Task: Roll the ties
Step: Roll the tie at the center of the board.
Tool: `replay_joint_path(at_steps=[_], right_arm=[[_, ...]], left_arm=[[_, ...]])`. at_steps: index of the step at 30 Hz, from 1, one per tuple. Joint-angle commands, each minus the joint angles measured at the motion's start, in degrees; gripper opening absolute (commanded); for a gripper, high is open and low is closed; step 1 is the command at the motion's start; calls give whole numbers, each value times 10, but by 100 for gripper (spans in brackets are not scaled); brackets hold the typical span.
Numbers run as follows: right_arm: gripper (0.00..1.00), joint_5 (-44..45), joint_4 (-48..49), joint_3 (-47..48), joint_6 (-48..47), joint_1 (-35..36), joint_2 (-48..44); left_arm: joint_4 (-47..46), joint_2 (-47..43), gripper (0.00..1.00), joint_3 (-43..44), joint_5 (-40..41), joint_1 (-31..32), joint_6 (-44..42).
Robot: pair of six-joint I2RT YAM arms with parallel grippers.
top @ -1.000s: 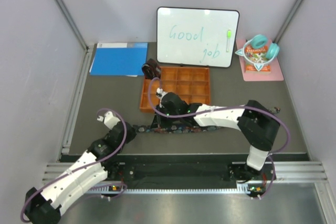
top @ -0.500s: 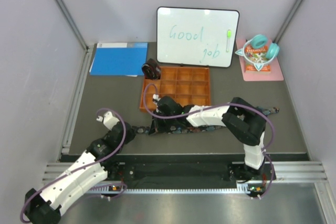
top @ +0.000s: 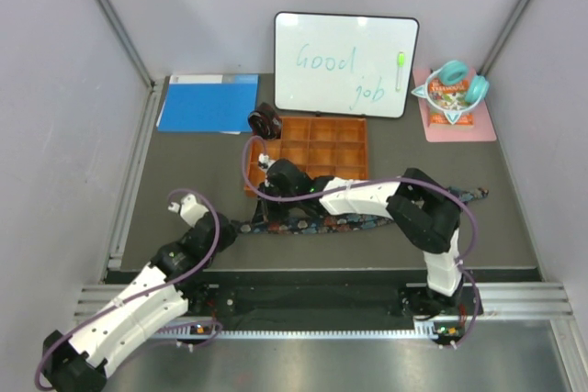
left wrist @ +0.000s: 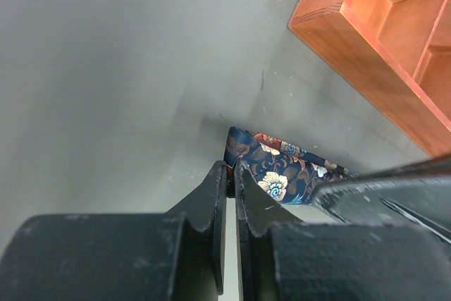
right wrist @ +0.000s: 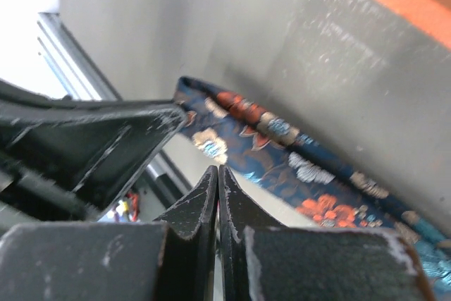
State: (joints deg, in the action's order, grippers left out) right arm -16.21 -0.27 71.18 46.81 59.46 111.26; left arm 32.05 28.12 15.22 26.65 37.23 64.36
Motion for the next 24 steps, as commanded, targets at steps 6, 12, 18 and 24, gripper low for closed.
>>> replay_joint_path(at_steps=[6,12,18,24], right_arm=[[0,17,14,9,-17,9,55],[0,24,24,-5,-15,9,61],[0,20,26,1,-12,8,66],[0,26,13,15,-15,9,64]], left_arm=[[6,-3,0,38,12,-2,-16],[15,1,0,60,12,-2,-34],[-9,11,0,76,-32,-1,-81],[-3,52,0,102,-65,-1,-88]])
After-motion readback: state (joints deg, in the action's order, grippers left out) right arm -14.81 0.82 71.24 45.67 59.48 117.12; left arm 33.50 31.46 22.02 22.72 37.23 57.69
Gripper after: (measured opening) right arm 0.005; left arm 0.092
